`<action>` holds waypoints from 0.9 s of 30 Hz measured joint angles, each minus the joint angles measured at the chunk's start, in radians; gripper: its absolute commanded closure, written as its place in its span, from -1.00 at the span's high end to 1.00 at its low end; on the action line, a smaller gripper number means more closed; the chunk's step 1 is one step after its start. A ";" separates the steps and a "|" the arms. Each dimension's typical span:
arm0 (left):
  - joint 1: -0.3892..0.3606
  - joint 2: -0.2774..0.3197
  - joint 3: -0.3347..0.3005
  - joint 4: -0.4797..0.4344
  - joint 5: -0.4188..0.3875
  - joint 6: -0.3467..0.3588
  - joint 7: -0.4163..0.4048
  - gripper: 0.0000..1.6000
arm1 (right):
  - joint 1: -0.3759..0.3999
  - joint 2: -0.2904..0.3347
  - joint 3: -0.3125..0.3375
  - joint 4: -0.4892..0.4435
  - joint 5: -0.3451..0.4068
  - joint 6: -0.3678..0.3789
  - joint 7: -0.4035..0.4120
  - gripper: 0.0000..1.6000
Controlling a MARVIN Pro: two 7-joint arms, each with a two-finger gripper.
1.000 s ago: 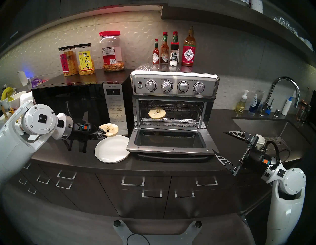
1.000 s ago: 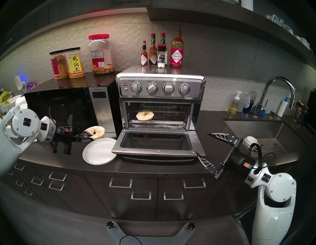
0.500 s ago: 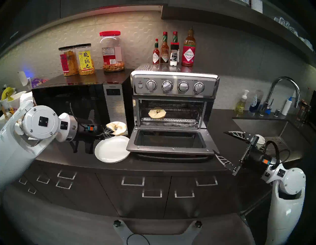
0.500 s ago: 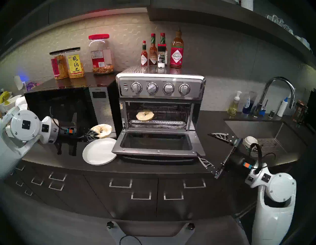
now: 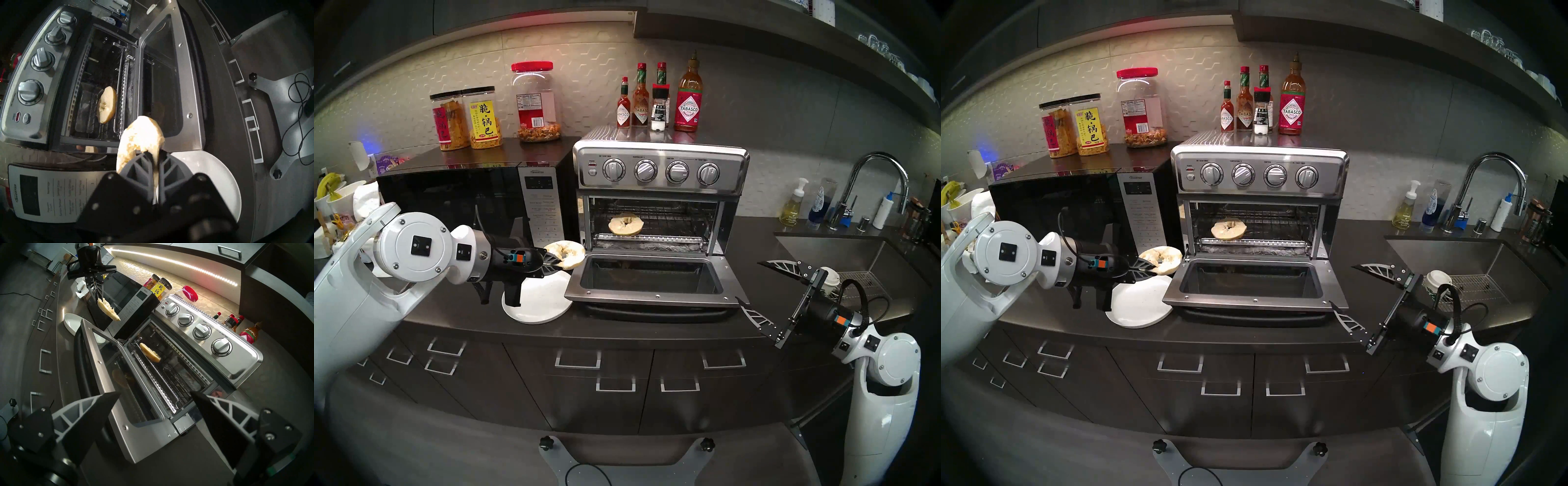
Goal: Open the oven and place the bagel inside on the rack
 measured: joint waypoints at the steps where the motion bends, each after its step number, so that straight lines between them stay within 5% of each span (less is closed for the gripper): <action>1: -0.007 -0.005 0.007 0.000 0.004 0.001 0.000 -1.00 | 0.000 0.000 0.000 0.000 0.000 0.000 0.000 1.00; 27: -0.268 -0.287 0.293 0.108 0.211 0.022 -0.077 -1.00 | 0.000 0.000 0.000 0.000 -0.001 0.000 0.000 1.00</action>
